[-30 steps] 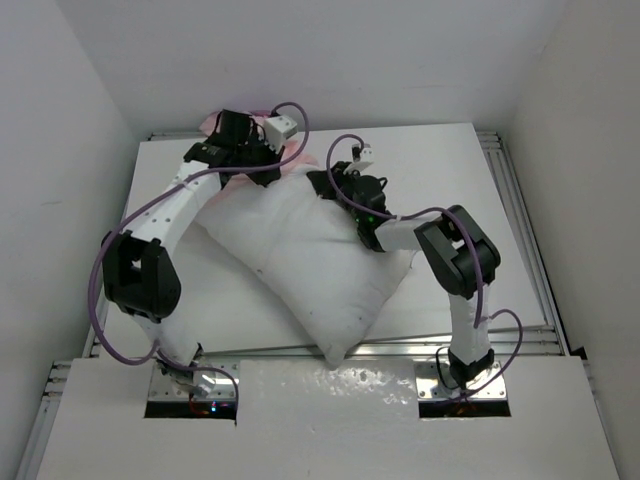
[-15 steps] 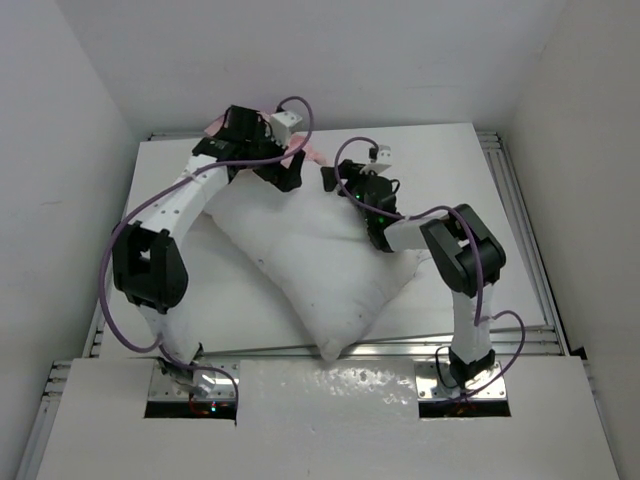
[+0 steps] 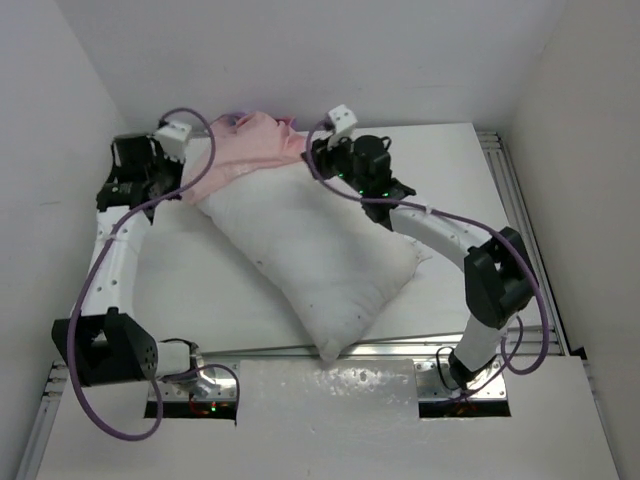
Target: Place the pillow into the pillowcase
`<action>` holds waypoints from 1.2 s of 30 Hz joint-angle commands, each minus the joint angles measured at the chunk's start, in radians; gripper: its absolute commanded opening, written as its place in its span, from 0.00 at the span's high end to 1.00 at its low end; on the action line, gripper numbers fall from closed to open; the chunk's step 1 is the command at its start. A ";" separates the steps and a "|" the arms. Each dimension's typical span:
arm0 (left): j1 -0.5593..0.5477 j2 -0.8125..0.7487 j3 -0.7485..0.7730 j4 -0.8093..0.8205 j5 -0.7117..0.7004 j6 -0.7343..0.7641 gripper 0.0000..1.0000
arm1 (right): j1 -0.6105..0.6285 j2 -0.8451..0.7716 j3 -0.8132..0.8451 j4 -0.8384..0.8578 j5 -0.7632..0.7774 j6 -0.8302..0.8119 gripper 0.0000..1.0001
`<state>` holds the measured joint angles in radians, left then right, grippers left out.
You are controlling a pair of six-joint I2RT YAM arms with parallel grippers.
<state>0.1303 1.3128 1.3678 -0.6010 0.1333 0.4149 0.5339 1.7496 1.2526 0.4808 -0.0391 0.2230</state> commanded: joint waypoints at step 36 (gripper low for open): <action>-0.008 0.318 -0.207 0.336 -0.087 -0.011 0.73 | 0.448 0.361 0.261 -0.197 0.271 -0.533 0.01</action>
<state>0.1238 1.6257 1.1133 -0.3092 0.0425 0.4294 0.9794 2.0937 1.4837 0.2588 0.1604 -0.2680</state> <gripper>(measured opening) 0.260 0.986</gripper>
